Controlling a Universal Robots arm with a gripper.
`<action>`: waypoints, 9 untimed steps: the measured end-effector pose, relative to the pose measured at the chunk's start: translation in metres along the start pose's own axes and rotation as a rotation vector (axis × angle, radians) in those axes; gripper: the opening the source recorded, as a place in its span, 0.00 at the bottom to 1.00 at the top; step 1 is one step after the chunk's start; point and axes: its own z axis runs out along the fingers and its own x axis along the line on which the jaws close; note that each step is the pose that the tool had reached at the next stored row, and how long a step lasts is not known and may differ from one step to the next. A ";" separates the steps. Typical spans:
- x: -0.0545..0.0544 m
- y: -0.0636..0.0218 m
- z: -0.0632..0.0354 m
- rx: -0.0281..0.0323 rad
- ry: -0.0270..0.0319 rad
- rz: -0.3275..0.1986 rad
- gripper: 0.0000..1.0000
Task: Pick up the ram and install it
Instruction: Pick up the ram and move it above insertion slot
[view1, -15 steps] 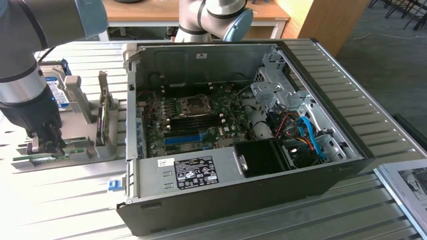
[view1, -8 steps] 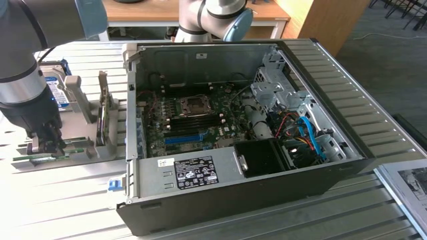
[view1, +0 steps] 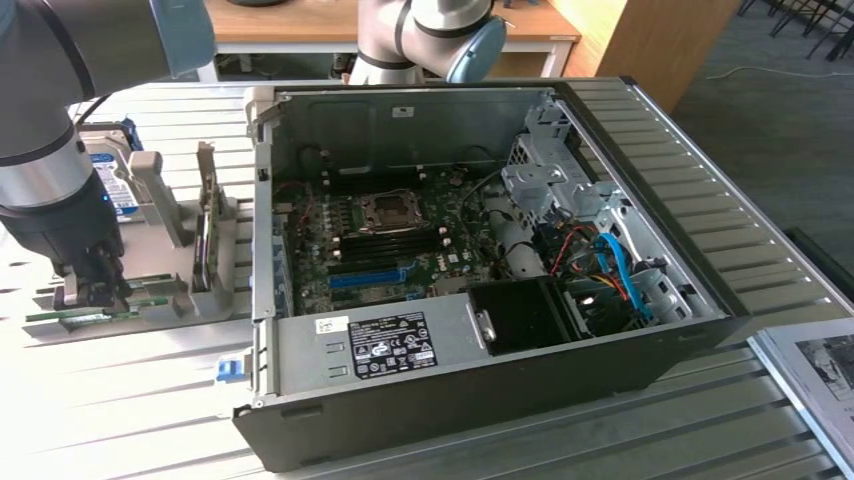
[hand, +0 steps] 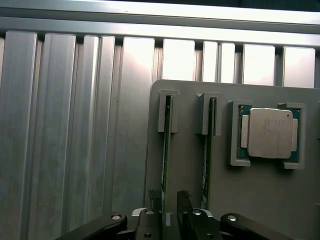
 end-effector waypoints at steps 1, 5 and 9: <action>0.000 0.0000 0.0000 0.0000 0.0000 0.000 0.26; 0.000 -0.0001 -0.0001 -0.0001 0.0000 0.000 0.26; 0.002 -0.0001 0.0000 0.0000 0.0000 0.000 0.26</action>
